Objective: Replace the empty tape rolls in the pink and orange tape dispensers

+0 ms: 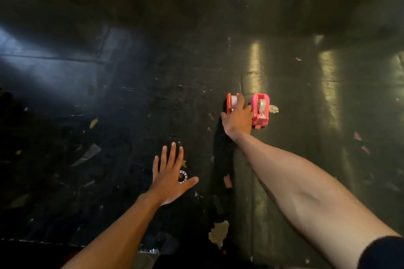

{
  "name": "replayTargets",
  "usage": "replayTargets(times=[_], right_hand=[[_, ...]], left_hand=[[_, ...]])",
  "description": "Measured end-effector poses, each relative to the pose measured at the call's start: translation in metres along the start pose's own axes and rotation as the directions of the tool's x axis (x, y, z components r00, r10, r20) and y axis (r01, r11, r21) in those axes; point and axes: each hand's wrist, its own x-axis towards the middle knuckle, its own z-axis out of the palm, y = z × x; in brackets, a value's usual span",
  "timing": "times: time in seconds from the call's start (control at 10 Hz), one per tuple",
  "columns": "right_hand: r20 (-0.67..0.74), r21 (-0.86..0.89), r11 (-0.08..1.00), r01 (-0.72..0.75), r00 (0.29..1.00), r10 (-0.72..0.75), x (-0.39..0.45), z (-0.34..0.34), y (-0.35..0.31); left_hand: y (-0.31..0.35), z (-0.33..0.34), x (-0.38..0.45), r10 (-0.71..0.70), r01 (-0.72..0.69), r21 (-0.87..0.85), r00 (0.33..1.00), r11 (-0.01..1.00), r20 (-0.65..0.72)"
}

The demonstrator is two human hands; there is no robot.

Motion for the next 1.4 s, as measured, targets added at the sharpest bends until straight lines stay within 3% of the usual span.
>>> replayTargets(times=[0.1, 0.2, 0.3, 0.4, 0.5, 0.6, 0.7, 0.8, 0.9, 1.0, 1.1, 1.4], right_hand=[[0.010, 0.133, 0.991, 0.000, 1.000, -0.002, -0.019, -0.007, 0.002], [-0.042, 0.075, 0.973, 0.219, 0.975, -0.217, -0.069, -0.023, 0.026], [0.104, -0.194, 0.935, 0.296, 0.954, -0.280, -0.108, -0.041, 0.077], [0.215, -0.373, 0.919, 0.126, 0.975, -0.047, -0.123, -0.055, 0.119], [0.263, -0.383, 0.922, 0.056, 0.964, 0.050, -0.124, -0.065, 0.128], [0.379, -0.279, 0.936, 0.216, 0.920, -0.099, -0.118, -0.064, 0.114], [0.513, -0.113, 0.901, 0.418, 0.801, -0.308, -0.112, -0.046, 0.078], [0.552, -0.051, 0.863, 0.502, 0.734, -0.395, -0.093, -0.021, 0.034], [0.503, -0.028, 0.864, 0.503, 0.754, -0.422, -0.062, -0.004, -0.005], [0.396, -0.011, 0.907, 0.421, 0.834, -0.383, -0.030, 0.001, -0.033], [0.353, -0.065, 0.910, 0.409, 0.863, -0.362, -0.009, 0.003, -0.051], [0.477, -0.184, 0.926, 0.329, 0.854, -0.209, -0.002, 0.010, -0.063]], left_hand=[[-0.006, -0.003, -0.005, 0.080, -0.081, -0.067, 0.997, 0.994, -0.017], [-0.014, -0.008, -0.013, 0.143, -0.158, -0.199, 0.986, 0.967, -0.088], [-0.022, -0.008, -0.020, 0.199, -0.226, -0.168, 0.966, 0.959, -0.167], [-0.019, -0.018, -0.017, 0.186, -0.218, -0.120, 0.954, 0.968, -0.236], [-0.007, -0.036, -0.001, 0.148, -0.179, -0.092, 0.949, 0.980, -0.279], [0.008, -0.052, 0.021, 0.099, -0.137, -0.123, 0.957, 0.983, -0.274], [0.017, -0.067, 0.047, 0.035, -0.084, -0.163, 0.958, 0.983, -0.284], [0.019, -0.086, 0.073, -0.055, -0.012, -0.223, 0.955, 0.975, -0.290], [0.015, -0.105, 0.093, -0.142, 0.028, -0.331, 0.934, 0.943, -0.328], [0.013, -0.116, 0.103, -0.194, 0.043, -0.380, 0.909, 0.924, -0.368], [0.014, -0.118, 0.111, -0.218, 0.059, -0.365, 0.885, 0.929, -0.412], [0.026, -0.116, 0.119, -0.262, 0.171, -0.293, 0.914, 0.941, -0.310]])
